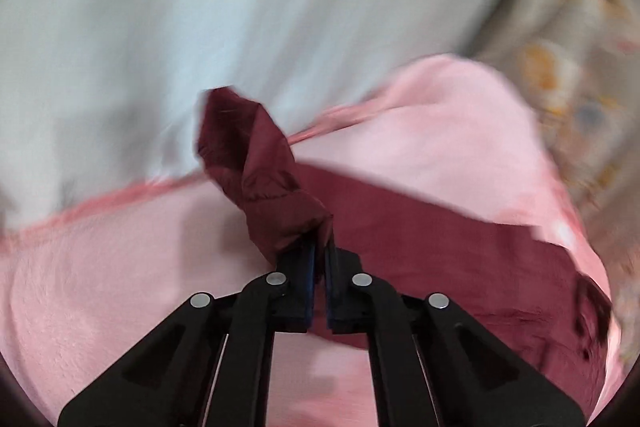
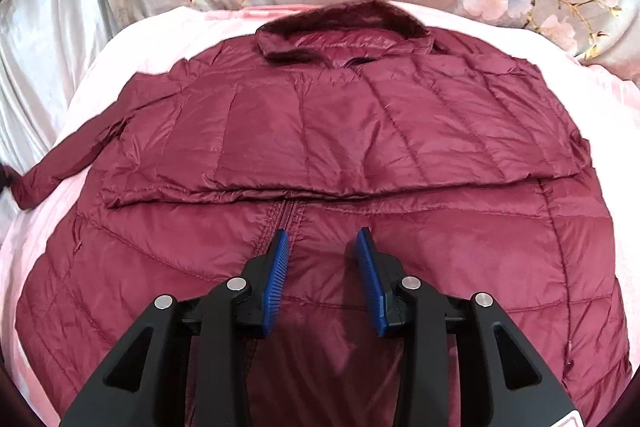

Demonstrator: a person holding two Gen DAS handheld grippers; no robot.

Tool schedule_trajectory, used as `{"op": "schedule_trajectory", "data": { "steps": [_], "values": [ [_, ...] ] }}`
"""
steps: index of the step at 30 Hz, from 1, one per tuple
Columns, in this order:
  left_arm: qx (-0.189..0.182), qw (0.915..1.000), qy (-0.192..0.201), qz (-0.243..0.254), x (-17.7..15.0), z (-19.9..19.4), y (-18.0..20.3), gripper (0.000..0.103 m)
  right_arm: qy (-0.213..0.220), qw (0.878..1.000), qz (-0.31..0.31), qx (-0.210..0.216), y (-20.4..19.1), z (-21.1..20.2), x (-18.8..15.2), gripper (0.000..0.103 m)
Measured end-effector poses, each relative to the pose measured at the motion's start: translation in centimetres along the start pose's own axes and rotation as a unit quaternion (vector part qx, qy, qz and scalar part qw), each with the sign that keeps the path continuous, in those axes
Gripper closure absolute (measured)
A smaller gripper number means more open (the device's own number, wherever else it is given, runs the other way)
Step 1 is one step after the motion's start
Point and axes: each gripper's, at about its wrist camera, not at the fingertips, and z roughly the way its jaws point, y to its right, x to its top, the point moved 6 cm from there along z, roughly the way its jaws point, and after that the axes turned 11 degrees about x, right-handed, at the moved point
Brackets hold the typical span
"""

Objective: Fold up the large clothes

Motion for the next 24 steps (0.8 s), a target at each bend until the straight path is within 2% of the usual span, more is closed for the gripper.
{"op": "schedule_trajectory", "data": {
  "steps": [2,5,7,8,12,14,16,17,18,19,20,23,24],
  "values": [
    [-0.039,0.9978,0.03,0.044,0.4,-3.7,5.0,0.101,0.015,1.0,0.005,0.002,0.3,-0.9,0.3,0.067],
    [-0.116,0.9844,0.063,0.116,-0.8,-10.1,13.8,0.101,0.027,1.0,0.012,-0.002,1.0,-2.3,0.6,0.067],
    [-0.177,0.9658,0.074,0.175,-3.6,-14.9,20.4,0.101,0.03,0.999,0.02,-0.007,2.0,-3.3,0.6,0.067],
    [-0.197,0.9583,0.074,0.194,-5.1,-16.5,22.4,0.101,0.032,0.999,0.024,-0.008,2.5,-3.7,0.5,0.067],
    [-0.29,0.9132,0.04,0.284,-14.2,-22.7,31.9,0.1,0.039,0.998,0.04,-0.024,5.3,-5.6,0.0,0.065],
    [-0.313,0.895,0.009,0.317,-18.7,-23.6,35.1,0.098,0.042,0.997,0.049,-0.035,6.7,-6.4,-0.4,0.06],
    [-0.327,0.8832,-0.026,0.335,-22.5,-23.5,37.3,0.093,0.043,0.996,0.059,-0.045,8.3,-7.2,-1.0,0.058],
    [-0.33,0.88,-0.041,0.339,-23.9,-23.3,37.7,0.088,0.043,0.996,0.064,-0.047,9.0,-7.5,-1.2,0.057],
    [-0.335,0.8747,-0.069,0.343,-25.7,-22.7,38.4,0.07,0.043,0.995,0.069,-0.05,9.5,-7.8,-1.5,0.057],
    [-0.34,0.8715,-0.088,0.343,-26.6,-22.1,38.7,0.048,0.043,0.995,0.073,-0.051,10.0,-8.1,-1.7,0.057],
    [-0.342,0.8706,-0.102,0.339,-27.3,-21.6,38.7,0.041,0.045,0.994,0.08,-0.052,10.6,-8.4,-1.9,0.056],
    [-0.34,0.8772,-0.105,0.322,-26.7,-21.1,36.8,0.037,0.052,0.993,0.096,-0.038,11.5,-9.2,-1.6,0.051],
    [-0.337,0.881,-0.102,0.316,-25.4,-20.6,35.9,0.033,0.055,0.993,0.099,-0.03,11.6,-9.3,-1.2,0.05]
  ]
}}
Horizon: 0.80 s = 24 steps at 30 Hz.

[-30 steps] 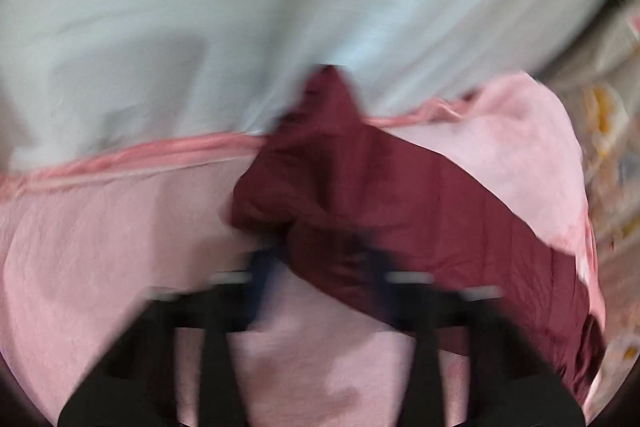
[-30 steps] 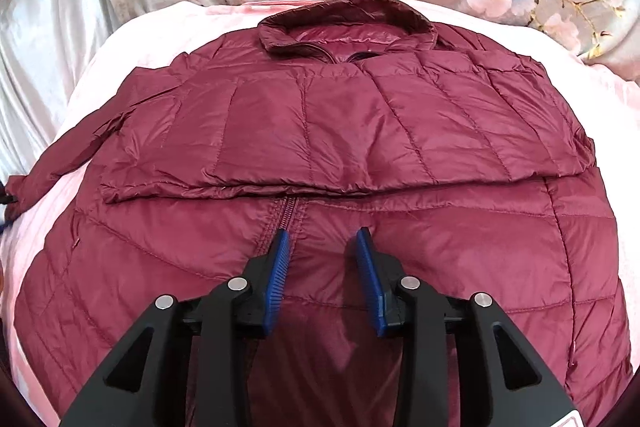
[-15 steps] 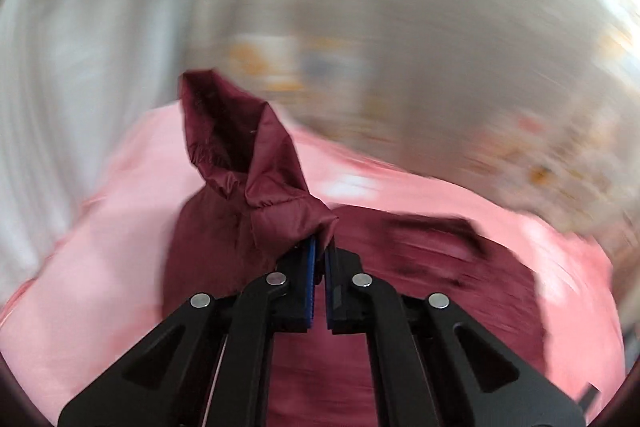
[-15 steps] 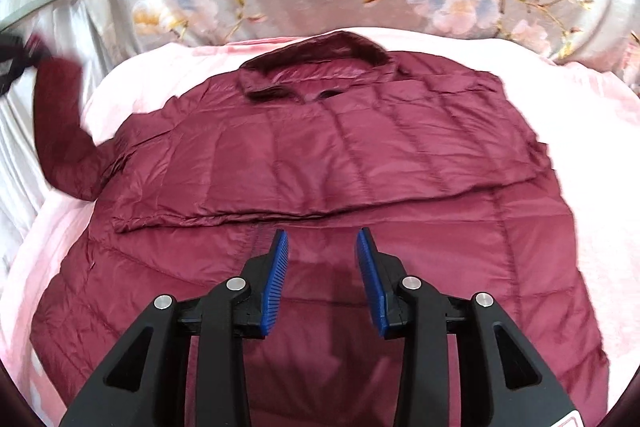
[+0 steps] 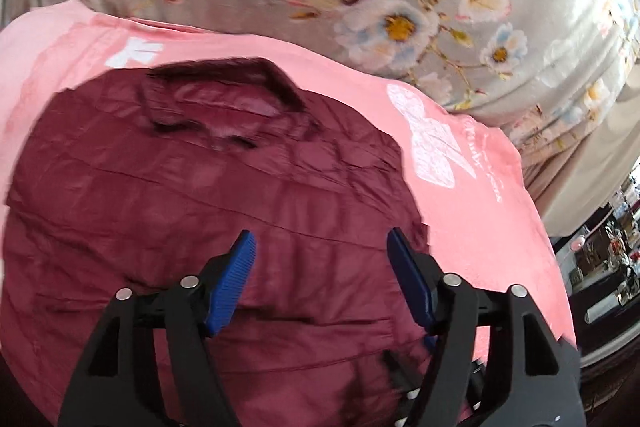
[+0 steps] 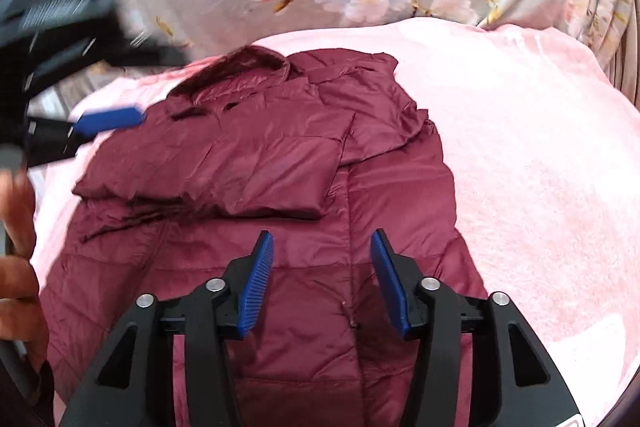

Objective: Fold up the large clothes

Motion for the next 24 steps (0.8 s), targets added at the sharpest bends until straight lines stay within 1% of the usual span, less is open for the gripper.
{"op": "schedule_trajectory", "data": {
  "steps": [1,3,4,5,6,8,9,11,12,13,14,15,16,17,19,20,21,22,24],
  "values": [
    [0.004,1.0,0.005,-0.007,0.4,-0.2,-0.8,0.031,0.003,1.0,0.001,0.009,-0.1,0.0,0.6,0.048],
    [0.03,0.9987,0.019,-0.036,1.0,-1.4,-4.8,0.03,0.005,1.0,0.001,0.025,-0.6,0.1,1.6,0.045],
    [0.047,0.9974,0.023,-0.049,1.2,-1.5,-6.7,0.03,0.005,0.999,0.003,0.034,-0.9,0.5,2.1,0.041],
    [0.074,0.9948,0.027,-0.065,1.7,-1.6,-9.6,0.03,0.004,0.999,0.006,0.039,-1.1,0.8,2.6,0.039],
    [0.092,0.9926,0.027,-0.074,2.1,-1.4,-11.2,0.03,0.001,0.999,0.009,0.044,-1.2,1.4,3.1,0.039],
    [0.128,0.9862,0.02,-0.103,2.3,-1.1,-15.5,0.03,-0.006,0.999,0.019,0.039,-1.1,2.9,4.1,0.038],
    [0.144,0.9815,0.015,-0.126,2.3,-0.7,-18.0,0.03,-0.011,0.999,0.023,0.036,-1.0,3.6,4.4,0.038],
    [0.17,0.9733,0.005,-0.154,2.2,0.0,-21.6,0.03,-0.028,0.998,0.031,0.036,-0.9,5.3,4.6,0.038],
    [0.178,0.9708,0.001,-0.16,2.1,0.4,-22.7,0.031,-0.044,0.998,0.033,0.032,-0.8,6.4,4.6,0.039],
    [0.187,0.9679,-0.004,-0.168,2.0,0.9,-24.0,0.031,-0.057,0.997,0.031,0.03,-1.0,7.5,4.6,0.044],
    [0.193,0.9662,-0.008,-0.171,1.8,1.3,-24.7,0.031,-0.066,0.997,0.024,0.03,-1.2,8.2,4.6,0.064],
    [0.202,0.964,-0.015,-0.172,1.6,1.9,-25.5,0.032,-0.076,0.997,0.013,0.027,-1.6,8.8,4.9,0.076],
    [0.206,0.9628,-0.019,-0.174,1.5,2.4,-26.0,0.033,-0.076,0.997,0.003,0.032,-2.2,8.9,5.4,0.095],
    [0.209,0.9618,-0.023,-0.175,1.5,2.8,-26.2,0.033,-0.064,0.997,-0.006,0.035,-2.7,8.5,6.0,0.1],
    [0.213,0.961,-0.026,-0.174,1.4,3.4,-26.5,0.033,-0.021,0.999,-0.034,0.029,-3.9,6.9,8.1,0.101],
    [0.214,0.9612,-0.026,-0.172,1.3,3.6,-26.5,0.033,0.009,0.998,-0.049,0.024,-4.4,5.7,9.5,0.101],
    [0.216,0.9614,-0.026,-0.168,1.3,3.8,-26.5,0.033,0.028,0.998,-0.054,0.02,-4.5,4.9,10.4,0.101],
    [0.22,0.9612,-0.027,-0.165,1.2,4.0,-26.3,0.033,0.037,0.998,-0.055,0.012,-4.2,4.6,10.8,0.101],
    [0.229,0.96,-0.033,-0.158,0.7,4.5,-26.5,0.033,0.027,0.998,-0.055,-0.01,-3.1,5.4,10.7,0.101]
  ]
}}
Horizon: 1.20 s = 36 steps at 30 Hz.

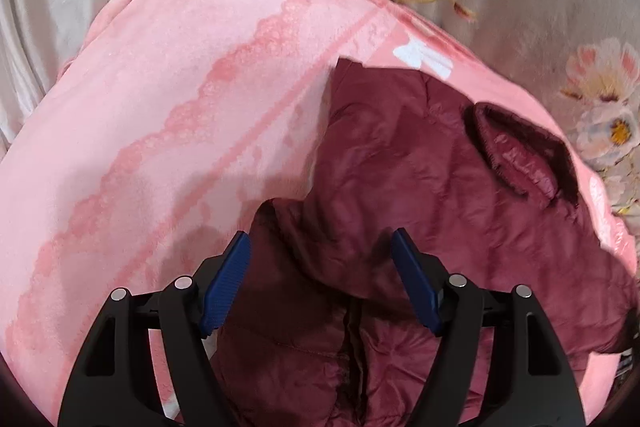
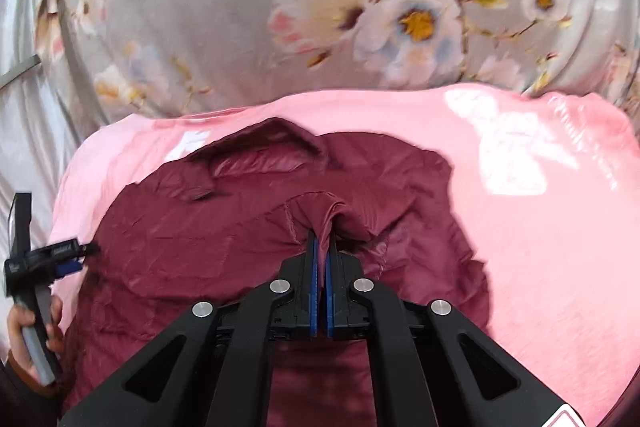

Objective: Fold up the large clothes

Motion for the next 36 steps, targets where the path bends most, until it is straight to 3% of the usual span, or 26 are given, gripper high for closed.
{"op": "schedule_trajectory", "data": {
  "steps": [3,6,16,20,23,26,30,33,36],
  "values": [
    [0.016,0.9997,-0.009,0.013,-1.1,1.4,0.3,0.032,-0.043,0.998,0.018,-0.03,2.6,2.6,-2.2,0.101],
    [0.041,0.9984,0.013,0.036,-1.8,1.6,0.8,0.032,-0.075,0.996,0.027,-0.035,3.7,4.5,-4.4,0.101],
    [0.09,0.9915,0.044,0.082,-2.6,1.3,1.6,0.03,-0.095,0.994,0.035,-0.037,4.4,4.4,-5.6,0.098],
    [0.071,0.9918,0.058,0.089,-1.7,-1.9,1.4,0.032,-0.028,0.998,0.036,-0.044,3.0,-0.1,-2.8,0.088],
    [0.039,0.9919,0.072,0.098,-0.7,-4.5,3.3,0.032,-0.015,1.0,0.0,-0.005,-0.8,-0.6,-0.8,0.088],
    [0.001,0.9891,0.071,0.129,-0.9,-5.9,7.7,0.032,-0.033,0.998,-0.036,0.033,-4.8,1.7,-0.8,0.088],
    [0.011,0.9831,0.057,0.174,-3.0,-3.7,11.7,0.032,-0.079,0.994,-0.066,0.041,-7.1,5.8,-2.7,0.088],
    [0.017,0.9834,0.031,0.178,-4.7,-1.4,12.3,0.032,-0.114,0.991,-0.064,0.039,-7.1,7.7,-5.2,0.088],
    [0.018,0.9834,0.039,0.176,-5.8,-0.5,11.7,0.029,-0.125,0.989,-0.066,0.044,-6.9,7.9,-7.5,0.089]
  ]
}}
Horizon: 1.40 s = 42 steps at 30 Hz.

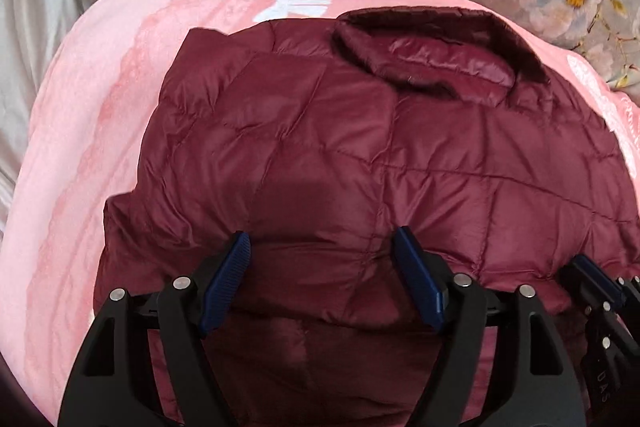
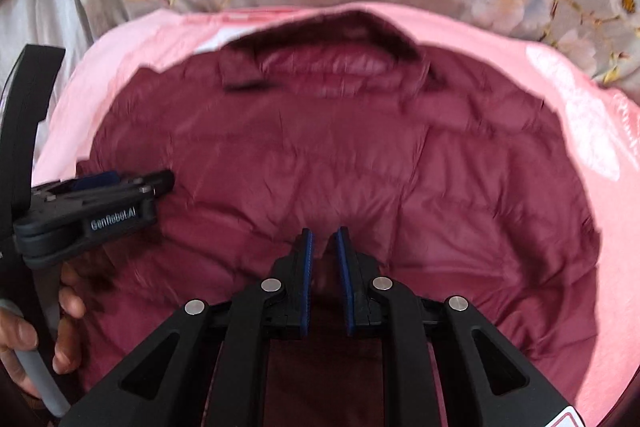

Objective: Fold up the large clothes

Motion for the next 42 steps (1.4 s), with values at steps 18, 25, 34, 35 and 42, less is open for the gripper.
{"op": "schedule_trajectory", "data": {
  "steps": [18,25,34,35,42],
  "values": [
    [0.031,0.9987,0.039,0.007,-1.3,-0.2,0.3,0.025,0.003,0.998,-0.037,-0.047,-0.6,0.9,-0.8,0.09],
    [-0.009,0.9997,0.022,-0.005,-0.7,-0.6,-0.7,0.023,0.012,0.998,0.037,0.05,0.8,-0.9,0.3,0.082],
    [-0.12,0.9889,0.013,-0.086,9.7,-1.5,-3.0,0.023,0.073,0.978,0.168,0.102,8.4,-0.4,10.5,0.058],
    [-0.121,0.9891,0.008,-0.083,10.8,-0.8,-2.4,0.023,0.071,0.976,0.176,0.106,9.0,0.3,11.0,0.057],
    [-0.15,0.9833,-0.08,-0.066,12.0,5.5,2.7,0.03,0.01,0.978,0.193,0.084,10.9,6.9,12.4,0.05]
  ]
}}
